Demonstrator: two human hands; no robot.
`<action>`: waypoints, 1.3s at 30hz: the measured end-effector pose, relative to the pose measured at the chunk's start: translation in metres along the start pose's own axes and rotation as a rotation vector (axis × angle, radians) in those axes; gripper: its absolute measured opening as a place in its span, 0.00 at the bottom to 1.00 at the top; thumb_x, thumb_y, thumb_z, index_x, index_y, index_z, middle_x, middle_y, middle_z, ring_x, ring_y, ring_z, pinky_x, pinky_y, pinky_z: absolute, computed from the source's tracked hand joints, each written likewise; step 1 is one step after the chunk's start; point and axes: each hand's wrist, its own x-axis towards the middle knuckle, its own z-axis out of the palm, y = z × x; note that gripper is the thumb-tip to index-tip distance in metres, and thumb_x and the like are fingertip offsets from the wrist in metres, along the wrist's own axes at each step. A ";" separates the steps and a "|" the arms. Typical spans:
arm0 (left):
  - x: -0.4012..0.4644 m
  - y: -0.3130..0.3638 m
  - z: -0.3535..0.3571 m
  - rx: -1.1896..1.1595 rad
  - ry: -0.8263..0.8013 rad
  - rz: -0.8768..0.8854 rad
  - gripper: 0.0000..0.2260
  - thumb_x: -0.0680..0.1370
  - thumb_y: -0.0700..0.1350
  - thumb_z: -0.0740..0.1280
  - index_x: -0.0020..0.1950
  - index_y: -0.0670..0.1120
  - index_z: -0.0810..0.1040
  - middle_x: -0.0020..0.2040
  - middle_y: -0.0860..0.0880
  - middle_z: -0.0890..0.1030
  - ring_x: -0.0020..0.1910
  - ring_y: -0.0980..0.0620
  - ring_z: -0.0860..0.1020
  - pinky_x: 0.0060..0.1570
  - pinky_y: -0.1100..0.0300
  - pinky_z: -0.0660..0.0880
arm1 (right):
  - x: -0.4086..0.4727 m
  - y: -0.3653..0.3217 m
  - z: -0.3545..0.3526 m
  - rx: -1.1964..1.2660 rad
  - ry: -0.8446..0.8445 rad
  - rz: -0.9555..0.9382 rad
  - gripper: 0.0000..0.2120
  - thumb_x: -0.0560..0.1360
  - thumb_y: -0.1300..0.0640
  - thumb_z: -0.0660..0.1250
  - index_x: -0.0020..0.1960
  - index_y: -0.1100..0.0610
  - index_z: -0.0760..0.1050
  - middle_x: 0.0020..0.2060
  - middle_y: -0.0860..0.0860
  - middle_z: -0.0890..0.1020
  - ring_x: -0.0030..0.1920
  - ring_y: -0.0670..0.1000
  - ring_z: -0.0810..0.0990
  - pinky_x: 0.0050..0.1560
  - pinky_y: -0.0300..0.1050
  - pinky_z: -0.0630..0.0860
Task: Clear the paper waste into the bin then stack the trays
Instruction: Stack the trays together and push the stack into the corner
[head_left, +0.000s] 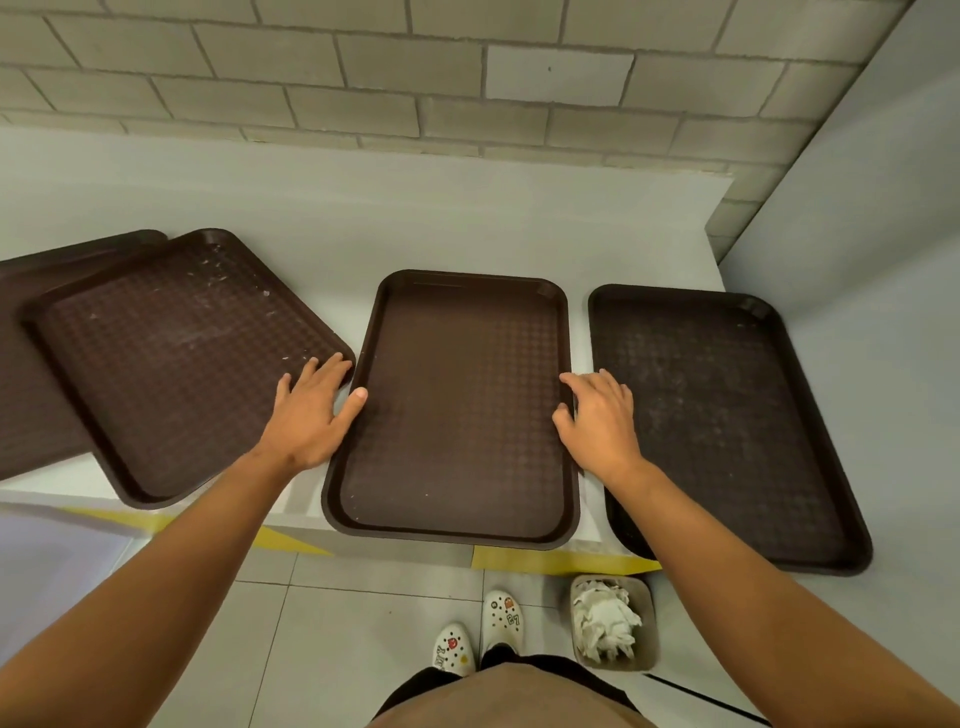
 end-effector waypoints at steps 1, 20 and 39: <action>-0.001 0.003 0.000 -0.016 0.015 -0.006 0.30 0.82 0.65 0.49 0.79 0.50 0.60 0.81 0.48 0.59 0.81 0.45 0.52 0.78 0.39 0.46 | -0.002 0.001 -0.004 0.023 0.005 -0.008 0.22 0.80 0.51 0.63 0.73 0.52 0.71 0.68 0.52 0.75 0.74 0.54 0.67 0.78 0.61 0.56; -0.044 0.132 0.009 -0.417 0.094 0.191 0.19 0.80 0.50 0.68 0.71 0.50 0.73 0.66 0.54 0.77 0.64 0.61 0.73 0.64 0.63 0.69 | -0.080 0.065 -0.102 0.277 0.211 0.058 0.16 0.80 0.53 0.67 0.67 0.51 0.77 0.68 0.45 0.74 0.66 0.40 0.70 0.60 0.24 0.61; -0.025 0.305 0.095 -0.759 -0.216 0.075 0.29 0.80 0.50 0.69 0.79 0.53 0.61 0.77 0.53 0.66 0.73 0.53 0.69 0.68 0.59 0.70 | -0.063 0.209 -0.112 0.106 0.186 0.302 0.23 0.80 0.51 0.66 0.74 0.55 0.71 0.76 0.53 0.68 0.76 0.54 0.64 0.77 0.50 0.61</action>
